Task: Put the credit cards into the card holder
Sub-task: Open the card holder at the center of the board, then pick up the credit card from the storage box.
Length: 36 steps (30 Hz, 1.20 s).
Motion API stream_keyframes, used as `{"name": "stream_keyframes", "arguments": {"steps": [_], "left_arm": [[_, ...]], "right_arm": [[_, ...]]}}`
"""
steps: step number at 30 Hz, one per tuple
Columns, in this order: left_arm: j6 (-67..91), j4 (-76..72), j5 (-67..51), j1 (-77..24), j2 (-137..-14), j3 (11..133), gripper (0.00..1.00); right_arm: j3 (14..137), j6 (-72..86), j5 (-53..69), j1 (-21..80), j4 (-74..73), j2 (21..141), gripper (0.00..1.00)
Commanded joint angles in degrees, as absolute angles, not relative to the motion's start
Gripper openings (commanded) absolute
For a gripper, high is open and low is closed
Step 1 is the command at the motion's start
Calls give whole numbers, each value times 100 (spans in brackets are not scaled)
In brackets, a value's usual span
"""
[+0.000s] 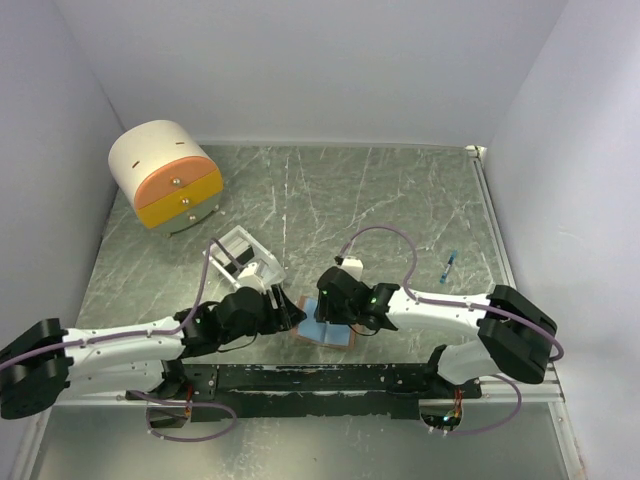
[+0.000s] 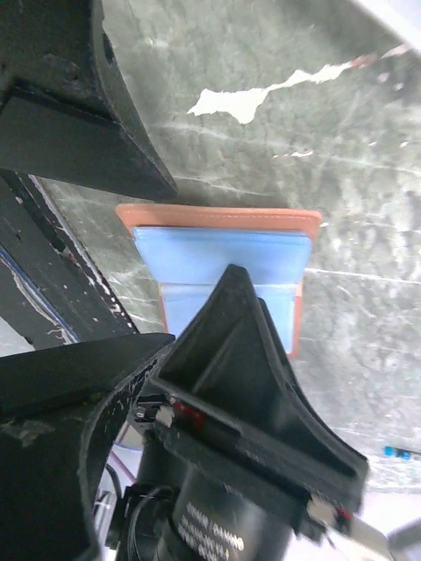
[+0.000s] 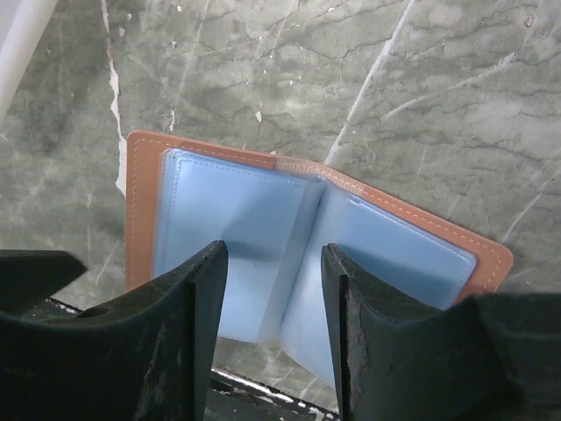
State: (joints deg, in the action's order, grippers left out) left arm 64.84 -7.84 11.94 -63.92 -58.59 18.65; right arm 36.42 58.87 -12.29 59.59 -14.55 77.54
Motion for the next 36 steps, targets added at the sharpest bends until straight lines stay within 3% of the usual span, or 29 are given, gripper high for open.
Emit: {"name": "stream_keyframes", "arguments": {"steps": [1, 6, 11, 17, 24, 30, 36], "left_arm": [[6119, 736, 1971, -6434, -5402, 2509, 72], [5517, 2351, 2732, -6402, -5203, 3411, 70], [4305, 2957, 2523, -5653, -5086, 4078, 70], [2552, 3037, 1618, -4241, -5138, 4584, 70], [201, 2902, 814, -3821, -5577, 4848, 75], [-771, 3094, 1244, -3690, -6259, 5091, 78], [-691, 3086, 973, -3316, -7118, 5509, 78]], "right_arm": [[3741, 5772, -1317, 5977, -1359, 7879, 47], [3778, 5740, -1318, 5980, -1388, 8028, 47], [3708, 5721, -1324, 5981, -1351, 8025, 47], [3657, 5710, -1240, 5977, -1279, 7998, 46], [3661, 5660, -1266, 5978, -1358, 7815, 46], [3581, 5609, -1205, 5977, -1236, 7727, 46], [3638, 5586, -1157, 5988, -1223, 7860, 46]]}}
